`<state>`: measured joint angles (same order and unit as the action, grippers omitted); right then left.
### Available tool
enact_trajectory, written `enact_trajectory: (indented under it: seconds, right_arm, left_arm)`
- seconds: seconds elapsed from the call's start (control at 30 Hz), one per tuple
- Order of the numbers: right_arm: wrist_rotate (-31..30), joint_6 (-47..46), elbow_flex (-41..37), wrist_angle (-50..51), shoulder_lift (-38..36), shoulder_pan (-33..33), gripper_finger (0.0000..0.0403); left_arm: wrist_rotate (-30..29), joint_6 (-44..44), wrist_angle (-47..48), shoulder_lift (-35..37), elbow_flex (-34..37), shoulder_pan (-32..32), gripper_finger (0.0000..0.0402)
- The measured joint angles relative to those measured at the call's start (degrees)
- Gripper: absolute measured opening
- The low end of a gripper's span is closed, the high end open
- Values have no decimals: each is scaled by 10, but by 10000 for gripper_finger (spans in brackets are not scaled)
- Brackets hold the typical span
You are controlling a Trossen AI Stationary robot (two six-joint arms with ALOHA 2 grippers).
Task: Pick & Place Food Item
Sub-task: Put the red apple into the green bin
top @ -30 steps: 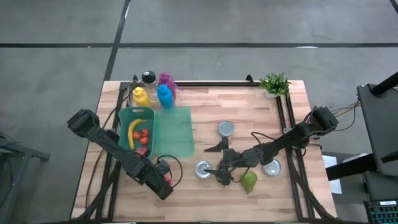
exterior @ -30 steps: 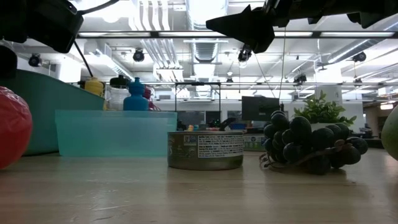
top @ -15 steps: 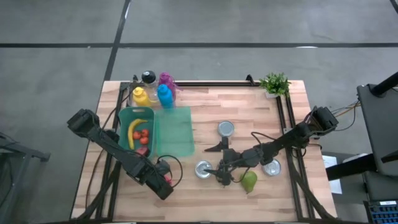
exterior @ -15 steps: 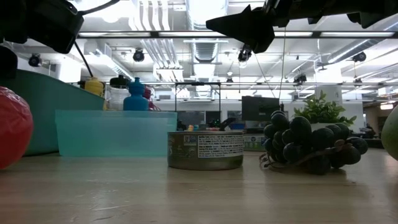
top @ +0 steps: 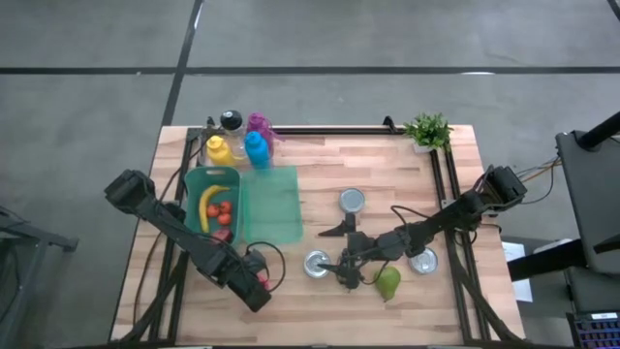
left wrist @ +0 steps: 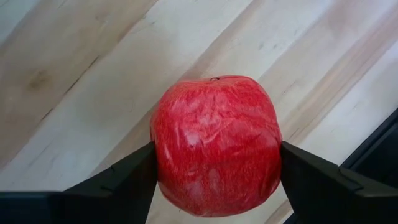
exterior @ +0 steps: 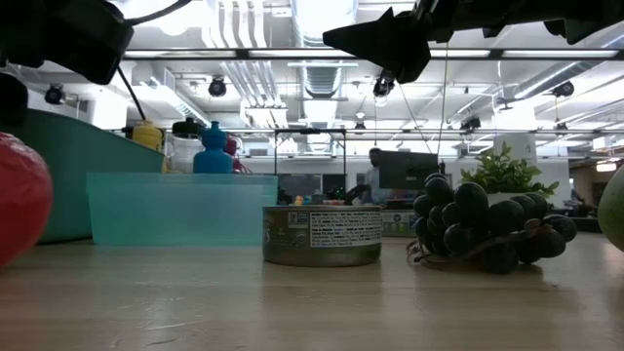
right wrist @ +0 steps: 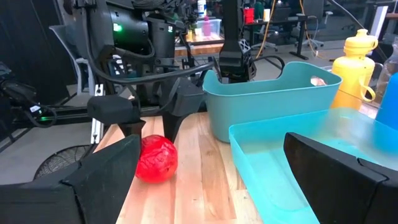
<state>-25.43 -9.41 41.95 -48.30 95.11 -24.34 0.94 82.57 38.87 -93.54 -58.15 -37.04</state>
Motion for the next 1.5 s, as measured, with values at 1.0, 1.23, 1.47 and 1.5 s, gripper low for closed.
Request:
enact_trajectory:
  seconds: [1.0, 1.23, 1.47, 1.5]
  right_arm:
    - [0, 0, 0, 0, 0, 0, 396]
    - [0, 0, 0, 0, 0, 0, 396]
    - [0, 0, 0, 1, 0, 0, 396]
    - [0, 0, 0, 0, 0, 0, 396]
  left_arm:
    - [-71, 25, 418, 19, -277, 1, 299]
    - [-88, 85, 511, 37, -296, 3, 299]
    - [-135, 103, 511, 126, -242, 4, 299]
    - [-143, 103, 512, 143, -232, 4, 299]
